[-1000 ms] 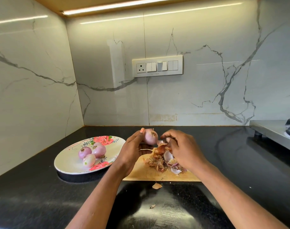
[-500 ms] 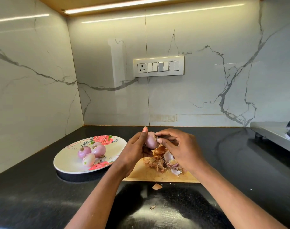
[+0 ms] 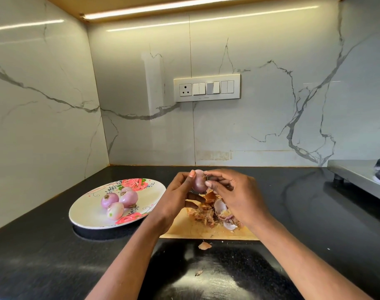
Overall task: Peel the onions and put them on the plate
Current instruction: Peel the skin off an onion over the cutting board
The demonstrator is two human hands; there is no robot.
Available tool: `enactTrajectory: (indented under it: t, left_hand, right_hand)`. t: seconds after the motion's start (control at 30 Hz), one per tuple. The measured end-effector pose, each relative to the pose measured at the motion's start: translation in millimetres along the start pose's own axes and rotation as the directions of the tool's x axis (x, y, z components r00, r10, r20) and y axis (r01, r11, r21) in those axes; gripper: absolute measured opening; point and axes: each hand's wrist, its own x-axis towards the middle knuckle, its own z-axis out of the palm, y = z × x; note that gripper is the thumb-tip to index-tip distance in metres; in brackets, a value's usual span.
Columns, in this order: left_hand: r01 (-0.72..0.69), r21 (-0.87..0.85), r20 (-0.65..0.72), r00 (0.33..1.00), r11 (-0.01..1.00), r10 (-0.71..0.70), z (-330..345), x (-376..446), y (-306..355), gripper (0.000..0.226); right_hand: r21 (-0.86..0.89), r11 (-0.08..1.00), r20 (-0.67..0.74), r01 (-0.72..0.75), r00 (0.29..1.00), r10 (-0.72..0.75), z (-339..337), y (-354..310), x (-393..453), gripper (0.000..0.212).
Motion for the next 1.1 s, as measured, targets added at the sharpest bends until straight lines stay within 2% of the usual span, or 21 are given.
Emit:
enactTrajectory:
  t: [0.27,0.47,0.57,0.7,0.97,1.1]
  left_hand:
    - [-0.013,0.002,-0.01,1.0,1.0,0.013,0.8,0.4,-1.0,0.038]
    - [-0.028,-0.037,0.002,1.0,0.999,0.028,4.2,-0.7,0.9,0.03]
    - [-0.038,-0.037,0.015,0.999,0.999,0.039,5.9,-2.0,2.4,0.031]
    - [-0.025,-0.038,-0.007,1.0,0.999,0.025,3.6,-2.4,2.2,0.031]
    - [-0.017,-0.036,-0.071,0.997,0.999,0.014,-0.8,-0.3,1.4,0.029]
    - [-0.024,0.031,-0.063,0.998,0.999,0.025,-1.0,-0.9,0.2,0.027]
  right_hand:
    - [-0.1,0.984,-0.032,0.146,0.988,-0.15,0.2,3.4,-0.9,0.018]
    - [-0.175,0.972,-0.055,0.16,0.984,-0.172,4.6,1.0,-2.6,0.005]
    - [-0.171,0.981,-0.101,0.094,0.989,-0.112,5.5,0.7,-1.5,0.006]
    - [-0.049,0.997,-0.067,-0.066,0.996,0.063,5.4,0.1,-1.2,0.01]
    - [-0.144,0.976,-0.012,-0.162,0.987,0.162,-2.5,5.2,0.2,0.017]
    - [-0.063,0.98,0.043,-0.191,0.98,0.193,-2.6,-1.3,1.3,0.019]
